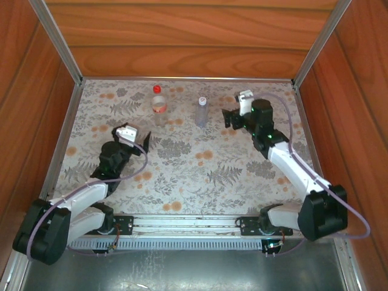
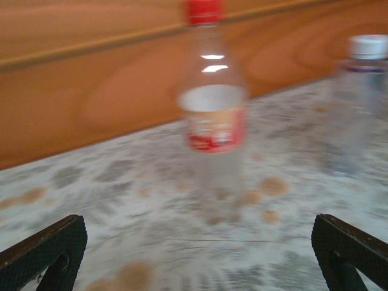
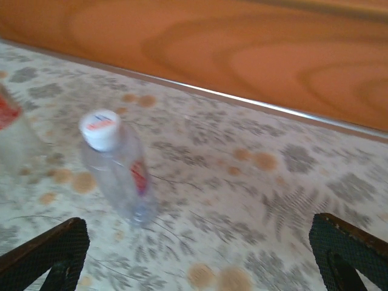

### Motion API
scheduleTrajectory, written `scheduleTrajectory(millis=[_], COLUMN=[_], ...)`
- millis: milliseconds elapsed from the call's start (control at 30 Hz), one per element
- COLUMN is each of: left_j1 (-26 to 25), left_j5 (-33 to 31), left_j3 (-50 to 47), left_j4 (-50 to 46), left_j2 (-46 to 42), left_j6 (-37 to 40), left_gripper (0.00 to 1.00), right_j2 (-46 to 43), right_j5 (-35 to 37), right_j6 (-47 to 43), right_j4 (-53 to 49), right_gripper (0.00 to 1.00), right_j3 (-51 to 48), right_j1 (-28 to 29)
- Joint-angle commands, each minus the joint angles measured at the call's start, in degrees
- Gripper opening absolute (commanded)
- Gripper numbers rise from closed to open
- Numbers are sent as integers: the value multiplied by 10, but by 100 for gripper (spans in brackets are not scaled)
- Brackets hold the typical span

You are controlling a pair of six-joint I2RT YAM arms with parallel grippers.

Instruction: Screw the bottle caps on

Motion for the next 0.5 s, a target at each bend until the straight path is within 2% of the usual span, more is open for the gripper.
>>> scheduleTrajectory(millis=[0, 133, 233, 467], left_j1=[36, 114, 156, 184], left_j5=[-56, -46, -48, -34], left_j3=[0, 5, 16, 53], left_j4=[-39, -42, -39, 24], left_j2=[-11, 27, 86, 193], left_j6=[4, -17, -22, -44], left_gripper=[100, 100, 100, 100], right_j2=[-40, -64, -38, 72], right_j5=[78, 92, 86, 51], right_j6=[10, 1, 2, 39], right_j4=[62, 159, 247, 394], right_gripper=[100, 100, 100, 100], right_j3=[-68, -178, -237, -275], right_j1=[-25, -69, -100, -143])
